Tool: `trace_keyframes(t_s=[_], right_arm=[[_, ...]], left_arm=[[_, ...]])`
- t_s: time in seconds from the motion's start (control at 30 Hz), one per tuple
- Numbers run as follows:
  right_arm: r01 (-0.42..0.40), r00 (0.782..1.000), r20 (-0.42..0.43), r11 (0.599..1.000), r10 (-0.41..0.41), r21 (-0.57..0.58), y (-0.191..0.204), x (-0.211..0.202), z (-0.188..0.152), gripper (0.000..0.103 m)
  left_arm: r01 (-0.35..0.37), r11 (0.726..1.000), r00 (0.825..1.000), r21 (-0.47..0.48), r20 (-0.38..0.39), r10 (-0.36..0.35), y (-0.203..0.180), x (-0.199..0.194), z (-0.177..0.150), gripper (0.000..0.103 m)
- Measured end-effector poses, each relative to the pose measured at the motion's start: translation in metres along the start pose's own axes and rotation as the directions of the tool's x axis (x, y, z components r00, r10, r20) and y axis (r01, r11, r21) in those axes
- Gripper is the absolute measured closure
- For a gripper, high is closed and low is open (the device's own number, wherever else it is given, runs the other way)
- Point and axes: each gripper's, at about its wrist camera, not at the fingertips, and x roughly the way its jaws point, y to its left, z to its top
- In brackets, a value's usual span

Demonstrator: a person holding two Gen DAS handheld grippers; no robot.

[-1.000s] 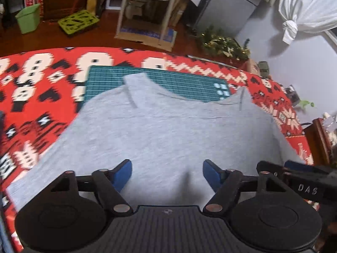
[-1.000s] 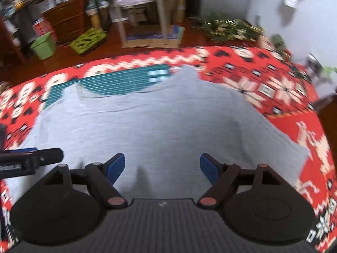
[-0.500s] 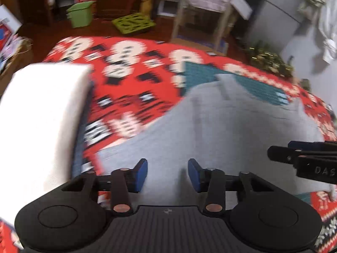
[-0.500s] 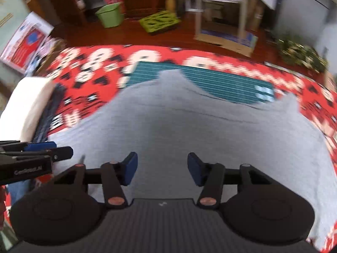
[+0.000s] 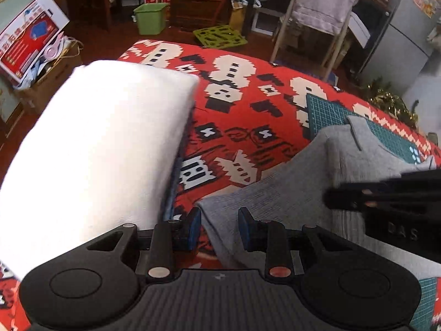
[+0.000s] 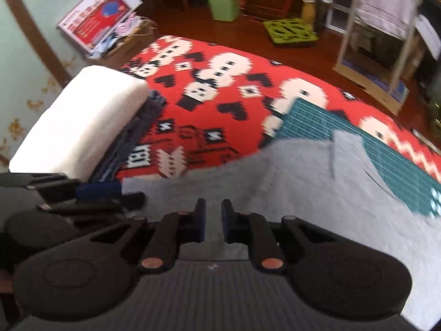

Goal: Fold clothes

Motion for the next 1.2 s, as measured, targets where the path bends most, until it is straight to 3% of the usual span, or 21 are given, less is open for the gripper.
trace_keyframes(t_s=[0.27, 0.47, 0.87, 1.0, 1.2], right_arm=[[-0.072, 0.997, -0.019, 0.993, 0.07, -0.098, 0.003, 0.016, 0.017, 0.094], [-0.127, 0.991, -0.069, 0.981, 0.118, -0.15, 0.012, 0.037, 0.025, 0.102], [-0.132, 0.99, -0.064, 0.987, 0.126, -0.094, 0.01, 0.046, 0.034, 0.101], [-0.134, 0.99, -0.051, 0.99, 0.131, -0.048, 0.002, 0.029, 0.026, 0.097], [-0.12, 0.991, -0.069, 0.992, 0.117, -0.035, 0.005, 0.001, -0.003, 0.095]], left_arm=[[-0.09, 0.995, 0.996, -0.03, 0.017, 0.091, -0.007, 0.007, 0.001, 0.075], [-0.145, 0.988, 0.988, -0.059, 0.035, 0.148, -0.001, 0.004, 0.0, 0.101], [-0.136, 0.988, 0.989, -0.077, 0.048, 0.14, 0.005, -0.002, -0.001, 0.101], [-0.135, 0.988, 0.989, -0.078, 0.056, 0.14, 0.007, -0.009, -0.002, 0.097], [-0.109, 0.99, 0.993, -0.087, 0.044, 0.113, 0.012, -0.031, -0.008, 0.083]])
